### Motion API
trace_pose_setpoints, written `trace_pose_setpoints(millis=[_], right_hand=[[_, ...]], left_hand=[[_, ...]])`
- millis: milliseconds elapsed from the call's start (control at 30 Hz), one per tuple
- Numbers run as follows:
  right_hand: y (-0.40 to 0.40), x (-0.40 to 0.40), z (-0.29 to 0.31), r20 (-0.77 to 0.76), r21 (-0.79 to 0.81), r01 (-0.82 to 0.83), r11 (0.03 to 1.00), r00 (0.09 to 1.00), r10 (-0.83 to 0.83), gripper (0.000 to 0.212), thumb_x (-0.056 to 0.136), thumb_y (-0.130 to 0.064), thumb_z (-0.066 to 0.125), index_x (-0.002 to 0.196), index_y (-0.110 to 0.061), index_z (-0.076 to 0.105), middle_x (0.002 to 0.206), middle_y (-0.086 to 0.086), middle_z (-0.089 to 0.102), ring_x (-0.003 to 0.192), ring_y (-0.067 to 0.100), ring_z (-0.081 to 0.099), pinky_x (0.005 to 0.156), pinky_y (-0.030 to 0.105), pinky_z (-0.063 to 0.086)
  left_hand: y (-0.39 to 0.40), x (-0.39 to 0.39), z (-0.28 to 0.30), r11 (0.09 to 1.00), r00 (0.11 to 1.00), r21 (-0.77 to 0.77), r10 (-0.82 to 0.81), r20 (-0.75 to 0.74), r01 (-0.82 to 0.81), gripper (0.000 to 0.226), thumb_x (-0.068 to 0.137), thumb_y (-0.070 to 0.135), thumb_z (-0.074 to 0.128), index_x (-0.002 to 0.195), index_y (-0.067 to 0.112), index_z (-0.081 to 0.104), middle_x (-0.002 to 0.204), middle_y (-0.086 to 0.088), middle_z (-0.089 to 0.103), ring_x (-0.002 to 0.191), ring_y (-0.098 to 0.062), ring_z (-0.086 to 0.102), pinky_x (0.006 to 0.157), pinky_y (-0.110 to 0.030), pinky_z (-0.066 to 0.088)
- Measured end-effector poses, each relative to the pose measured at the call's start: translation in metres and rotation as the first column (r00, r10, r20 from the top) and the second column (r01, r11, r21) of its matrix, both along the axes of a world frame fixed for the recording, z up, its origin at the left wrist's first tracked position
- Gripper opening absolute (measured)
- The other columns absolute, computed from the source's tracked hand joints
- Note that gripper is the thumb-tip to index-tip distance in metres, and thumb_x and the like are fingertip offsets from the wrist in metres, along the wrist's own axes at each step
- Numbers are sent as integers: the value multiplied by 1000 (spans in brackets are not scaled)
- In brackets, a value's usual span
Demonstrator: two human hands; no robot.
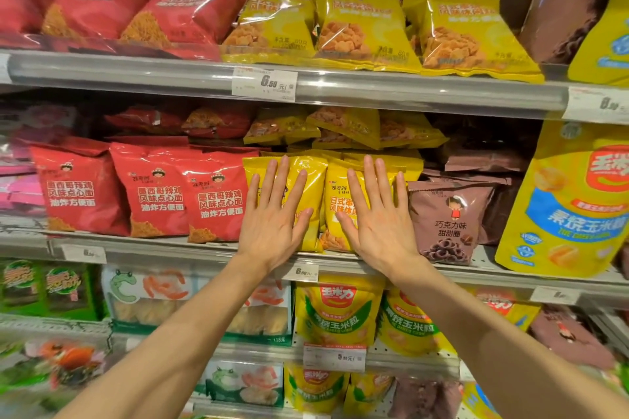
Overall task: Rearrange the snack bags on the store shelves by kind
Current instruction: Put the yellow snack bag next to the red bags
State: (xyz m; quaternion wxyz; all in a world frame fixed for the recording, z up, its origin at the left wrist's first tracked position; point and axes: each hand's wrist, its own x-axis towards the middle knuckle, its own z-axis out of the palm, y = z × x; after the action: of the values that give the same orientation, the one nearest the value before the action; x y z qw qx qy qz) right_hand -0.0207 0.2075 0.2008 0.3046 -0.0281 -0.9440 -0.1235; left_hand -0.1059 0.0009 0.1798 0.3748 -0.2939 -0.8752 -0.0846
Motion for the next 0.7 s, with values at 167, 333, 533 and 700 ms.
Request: trace_pose_setpoints(millis=[167,333,533,700], right_hand=[[-8,13,13,-30,-91,-31,995,999,28,77,104,-59,28,163,-16,4,170,15,-9,157,31,-10,124,59,8],[-14,40,30,-132,-320,-139,937,986,101,75,104,-55,39,163,-18,11,171,9,5,158,25,5,127,48,10],[-4,98,33,-129,-638,-153,755,987,91,70,101,-55,47,159,-21,26,157,1,41,144,17,36,117,37,31],[17,153,0,-8,-809,-7,588,1000,1,63,99,-57,49,156,-33,33,158,-10,40,142,9,37,107,21,28]], left_hand=[[2,20,14,982,996,184,-56,68,43,63,100,46,49,157,21,42,172,-11,21,159,-33,15,126,-56,12],[-4,39,24,879,969,441,-235,70,182,57,95,32,61,148,13,53,163,-12,36,148,-32,33,119,-49,28],[-2,81,22,725,820,666,-483,306,178,57,98,45,57,150,23,48,144,-2,51,134,-22,52,110,-51,45],[17,117,0,696,616,704,-618,487,141,52,100,52,59,148,34,48,136,15,54,124,-3,56,106,-36,47]])
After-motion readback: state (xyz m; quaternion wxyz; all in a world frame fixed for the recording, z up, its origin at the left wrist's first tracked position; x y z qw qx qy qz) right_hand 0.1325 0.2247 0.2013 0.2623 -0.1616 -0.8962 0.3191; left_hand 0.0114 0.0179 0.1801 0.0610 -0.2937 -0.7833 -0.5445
